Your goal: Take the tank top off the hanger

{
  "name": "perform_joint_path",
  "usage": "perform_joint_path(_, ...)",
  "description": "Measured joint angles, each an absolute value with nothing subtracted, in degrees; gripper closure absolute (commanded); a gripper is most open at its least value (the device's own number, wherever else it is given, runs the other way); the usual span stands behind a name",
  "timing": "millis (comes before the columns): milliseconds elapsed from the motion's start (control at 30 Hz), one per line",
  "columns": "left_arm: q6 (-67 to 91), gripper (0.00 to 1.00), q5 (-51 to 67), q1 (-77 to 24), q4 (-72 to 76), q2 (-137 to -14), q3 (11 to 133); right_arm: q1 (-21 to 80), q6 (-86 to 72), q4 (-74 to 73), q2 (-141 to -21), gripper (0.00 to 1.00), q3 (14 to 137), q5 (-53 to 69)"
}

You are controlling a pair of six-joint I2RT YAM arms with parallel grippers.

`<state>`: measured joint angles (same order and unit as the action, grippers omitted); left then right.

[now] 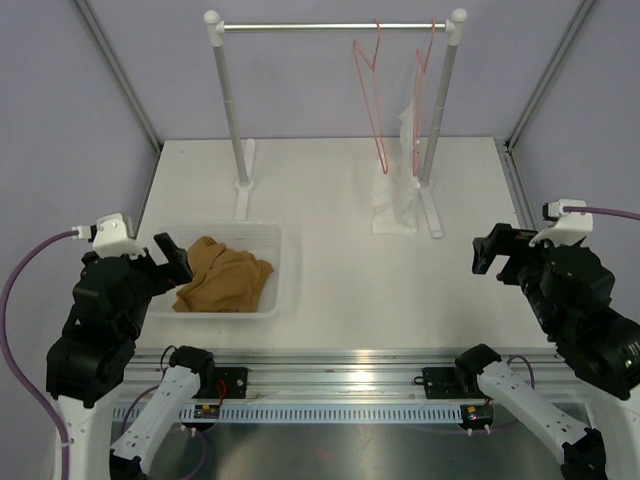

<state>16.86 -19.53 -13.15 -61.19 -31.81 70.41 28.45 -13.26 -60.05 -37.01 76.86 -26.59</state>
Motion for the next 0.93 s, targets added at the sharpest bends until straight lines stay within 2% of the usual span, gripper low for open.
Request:
perform_joint_path(367, 15.99, 0.01, -19.57, -13.19, -62.50, -21.74, 69.12, 28.45, -13.04, -64.36, -27.29, 0.01, 78.11, -28.05)
perform_joint_path(933, 14.76, 0.01, -18.63, -13.82, -61.49, -20.49, 66.48, 28.45, -13.10, -64.88, -28.42, 0.00, 76.01, -27.03)
